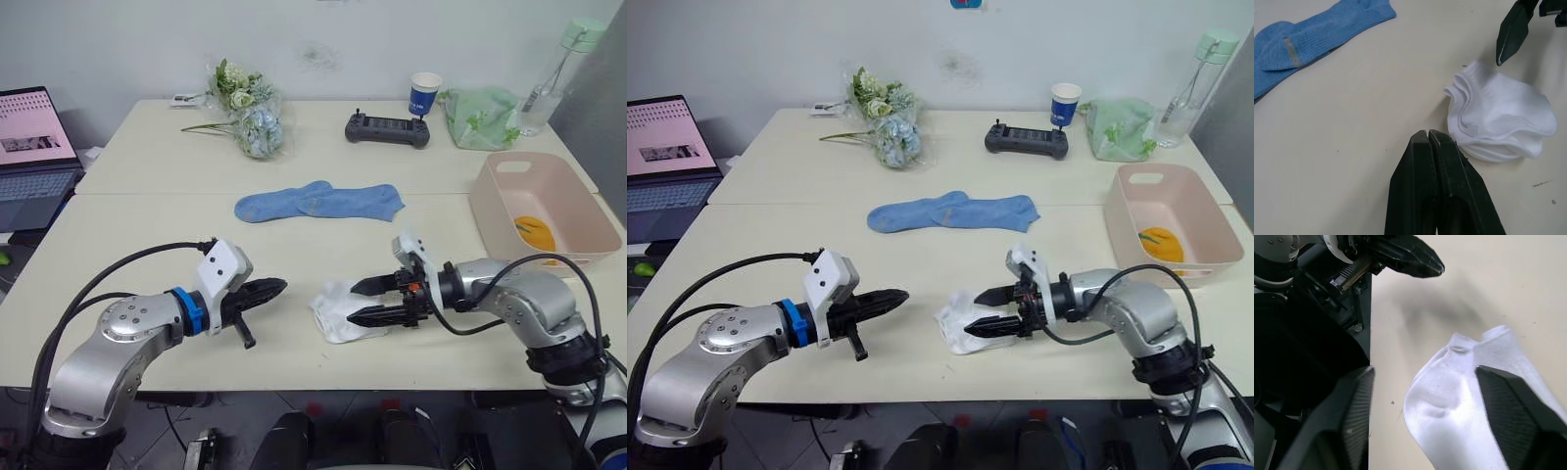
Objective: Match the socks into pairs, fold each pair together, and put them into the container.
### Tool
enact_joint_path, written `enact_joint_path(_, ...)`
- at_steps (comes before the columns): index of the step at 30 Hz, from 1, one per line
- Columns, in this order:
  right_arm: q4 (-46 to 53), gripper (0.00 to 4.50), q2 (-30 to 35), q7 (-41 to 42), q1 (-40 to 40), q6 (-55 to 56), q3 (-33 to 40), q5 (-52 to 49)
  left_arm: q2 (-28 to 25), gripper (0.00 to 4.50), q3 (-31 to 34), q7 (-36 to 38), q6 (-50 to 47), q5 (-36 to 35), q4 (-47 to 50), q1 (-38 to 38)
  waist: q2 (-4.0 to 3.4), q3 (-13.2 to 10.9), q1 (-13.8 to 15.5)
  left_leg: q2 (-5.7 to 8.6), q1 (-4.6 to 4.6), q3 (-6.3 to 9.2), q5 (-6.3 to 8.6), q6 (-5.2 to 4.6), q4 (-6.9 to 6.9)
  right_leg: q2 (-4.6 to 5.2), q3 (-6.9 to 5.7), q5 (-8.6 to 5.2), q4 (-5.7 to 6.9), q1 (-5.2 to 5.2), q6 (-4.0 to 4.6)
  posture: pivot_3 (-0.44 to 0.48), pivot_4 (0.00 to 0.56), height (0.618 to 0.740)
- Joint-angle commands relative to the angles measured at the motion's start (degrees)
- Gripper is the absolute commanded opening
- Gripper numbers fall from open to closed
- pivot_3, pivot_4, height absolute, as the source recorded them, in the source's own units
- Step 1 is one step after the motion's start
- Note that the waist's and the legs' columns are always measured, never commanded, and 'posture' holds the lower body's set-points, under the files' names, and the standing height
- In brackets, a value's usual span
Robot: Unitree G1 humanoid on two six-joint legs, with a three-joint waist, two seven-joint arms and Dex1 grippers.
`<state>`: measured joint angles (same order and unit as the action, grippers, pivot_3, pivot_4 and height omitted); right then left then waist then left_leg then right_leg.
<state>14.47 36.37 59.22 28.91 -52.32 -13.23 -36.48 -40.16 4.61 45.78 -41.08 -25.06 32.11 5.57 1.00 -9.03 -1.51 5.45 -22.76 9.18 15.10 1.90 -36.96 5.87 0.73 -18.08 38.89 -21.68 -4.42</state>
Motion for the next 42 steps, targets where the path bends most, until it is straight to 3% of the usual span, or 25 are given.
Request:
enact_joint_path(1,2.46,3.6,2.25,-0.65,-1.47,7.06,-0.03,5.54,1.04,0.0,-2.79,0.7,3.73,0.2,0.38,2.28,0.0,0.0,0.14,0.0,-0.01,-0.01,0.0,0.0,-0.01,0.0,0.0,0.0,-0.01,0.0,0.0,0.0,0.15,0.74)
enact_joint_path(6,1.21,3.6,0.31,-3.25,-3.9,10.92,-0.03,8.93,3.23,0.0,-9.45,2.03,5.53,0.26,-0.32,4.57,0.0,0.0,-0.09,-0.01,-0.01,-0.04,0.0,0.0,0.0,0.0,0.01,0.0,0.0,-0.02,0.0,0.0,0.15,0.74)
enact_joint_path(9,1.1,3.6,-0.64,-5.06,-5.34,10.13,1.37,8.79,3.22,0.0,-16.38,2.0,6.31,4.58,-3.11,5.36,0.0,0.0,-0.19,-0.01,0.01,-0.06,0.0,0.0,0.0,-0.01,0.04,0.0,0.04,-0.03,0.0,0.0,0.15,0.74)
enact_joint_path(16,3.3,3.6,-0.92,-9.86,-6.48,-1.15,5.08,4.14,4.19,0.0,-24.24,1.12,9.88,12.5,-14.28,4.5,0.0,0.0,-0.1,0.0,0.0,-0.04,0.0,0.0,0.0,-0.02,0.03,0.0,0.04,-0.03,0.0,0.0,0.15,0.74)
enact_joint_path(21,3.16,3.6,-1.36,-13.32,-5.57,-12.98,8.26,-0.58,3.52,0.0,-24.26,0.95,11.31,13.73,-16.03,1.71,-0.04,0.04,-0.09,0.0,0.06,-0.03,0.0,0.0,0.0,0.0,0.05,0.0,0.03,0.04,0.0,0.0,0.15,0.74)
enact_joint_path(26,2.58,3.6,-1.36,-14.65,-5.93,-18.2,6.32,-1.47,3.82,0.0,-22.33,0.35,10.81,12.91,-15.74,1.06,-0.05,0.05,-0.19,-0.01,0.08,-0.04,0.01,-0.02,0.02,-0.01,0.06,0.0,0.03,0.05,0.0,0.0,0.15,0.74)
enact_joint_path(33,-2.89,3.6,-12.65,-20.27,-2.89,-23.94,9.04,-3.95,4.14,0.0,-21.94,0.36,10.99,13.0,-15.62,1.09,-0.07,0.11,-0.38,-0.04,0.22,-0.03,0.01,-0.03,0.07,-0.05,0.09,0.0,0.07,0.12,0.0,0.0,0.15,0.74)
enact_joint_path(38,-4.14,3.6,-16.21,-21.75,-2.46,-25.19,9.3,-4.5,4.15,0.0,-21.41,0.25,10.86,12.76,-15.16,1.18,-0.1,0.12,-0.34,-0.03,0.22,-0.03,0.01,-0.02,0.06,-0.05,0.09,0.0,0.07,0.12,0.0,0.0,0.15,0.74)
enact_joint_path(42,-4.03,2.26,-16.29,-21.48,-2.65,-24.92,9.16,-4.66,3.81,0.0,-20.79,0.45,10.8,12.49,-14.91,1.07,-0.1,0.12,-0.36,-0.03,0.23,-0.03,0.01,-0.02,0.07,-0.05,0.09,0.0,0.07,0.1,0.0,0.0,0.15,0.74)
